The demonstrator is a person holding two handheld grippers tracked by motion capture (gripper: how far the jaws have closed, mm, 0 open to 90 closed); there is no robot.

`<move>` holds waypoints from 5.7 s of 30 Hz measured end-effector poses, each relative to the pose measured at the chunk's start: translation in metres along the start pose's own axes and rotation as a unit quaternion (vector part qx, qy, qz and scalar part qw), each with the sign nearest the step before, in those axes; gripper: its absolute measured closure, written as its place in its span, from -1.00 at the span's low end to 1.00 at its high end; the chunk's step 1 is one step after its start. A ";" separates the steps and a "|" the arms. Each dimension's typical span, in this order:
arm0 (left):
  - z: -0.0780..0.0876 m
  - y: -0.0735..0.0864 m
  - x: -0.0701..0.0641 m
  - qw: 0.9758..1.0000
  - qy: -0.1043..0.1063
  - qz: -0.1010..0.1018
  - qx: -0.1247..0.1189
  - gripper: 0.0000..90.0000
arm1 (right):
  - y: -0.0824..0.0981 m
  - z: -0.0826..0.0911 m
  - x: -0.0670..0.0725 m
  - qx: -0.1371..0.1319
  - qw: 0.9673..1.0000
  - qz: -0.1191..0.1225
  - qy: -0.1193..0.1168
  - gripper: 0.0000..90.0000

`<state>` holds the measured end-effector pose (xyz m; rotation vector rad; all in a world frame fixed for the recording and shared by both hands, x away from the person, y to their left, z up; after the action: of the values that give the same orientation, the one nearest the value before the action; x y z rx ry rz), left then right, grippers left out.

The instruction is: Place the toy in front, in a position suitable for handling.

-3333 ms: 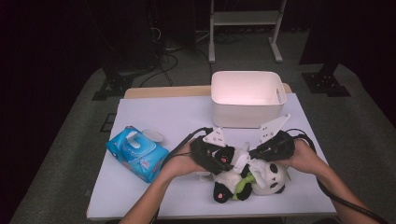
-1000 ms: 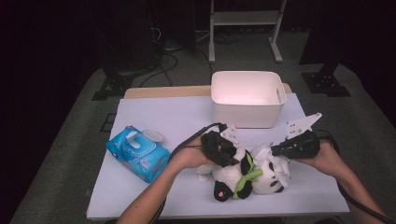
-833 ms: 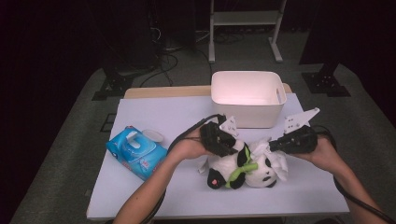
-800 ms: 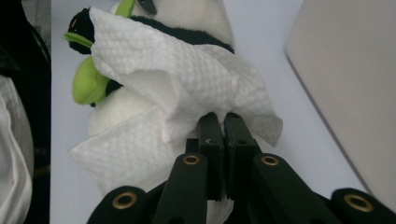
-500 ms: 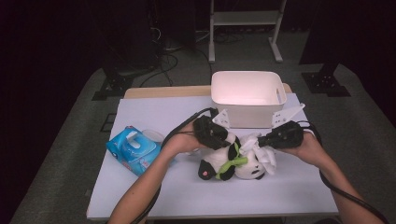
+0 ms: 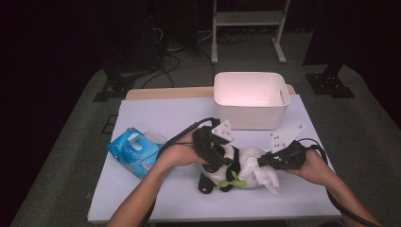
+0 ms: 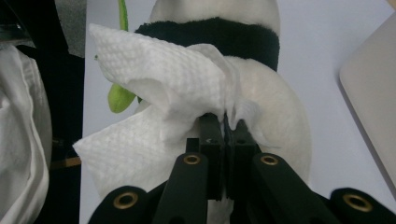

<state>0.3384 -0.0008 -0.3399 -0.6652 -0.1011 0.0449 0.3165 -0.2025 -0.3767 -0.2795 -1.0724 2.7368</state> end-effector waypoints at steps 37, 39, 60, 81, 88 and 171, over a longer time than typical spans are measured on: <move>-0.025 0.020 0.004 0.999 0.029 0.028 0.004 0.05 | -0.001 0.003 -0.004 -0.011 1.000 0.001 -0.005 0.93; -0.022 0.019 0.007 1.000 0.017 0.026 -0.004 0.14 | -0.003 0.007 -0.009 -0.018 1.000 0.000 0.006 0.93; -0.005 0.014 -0.001 0.998 -0.009 0.019 -0.053 -0.29 | -0.013 -0.004 -0.022 -0.007 1.000 -0.010 -0.001 0.93; -0.005 0.043 -0.014 0.997 0.002 0.037 -0.063 -0.29 | -0.066 -0.032 -0.001 -0.002 0.998 0.055 -0.024 0.93; -0.004 0.046 -0.017 0.997 0.000 0.035 -0.069 -0.28 | -0.070 -0.032 0.001 0.023 0.997 0.072 -0.027 0.93; 0.011 0.038 -0.021 0.994 -0.003 0.039 -0.097 -0.40 | -0.023 -0.016 -0.005 -0.019 0.999 0.006 -0.046 0.93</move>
<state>0.3156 0.0339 -0.3562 -0.8638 -0.0852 0.1141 0.3271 -0.1766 -0.3715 -0.1668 -1.1511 2.7655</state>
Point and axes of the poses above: each handheld gripper's, and its own axes: z roughly backward along the jaws, y roughly out of its underside, x roughly to its left, the point moved 4 cm from there along -z, roughly forward along the jaws, and after that the axes turned 2 degrees about y, right-handed, at the moved point
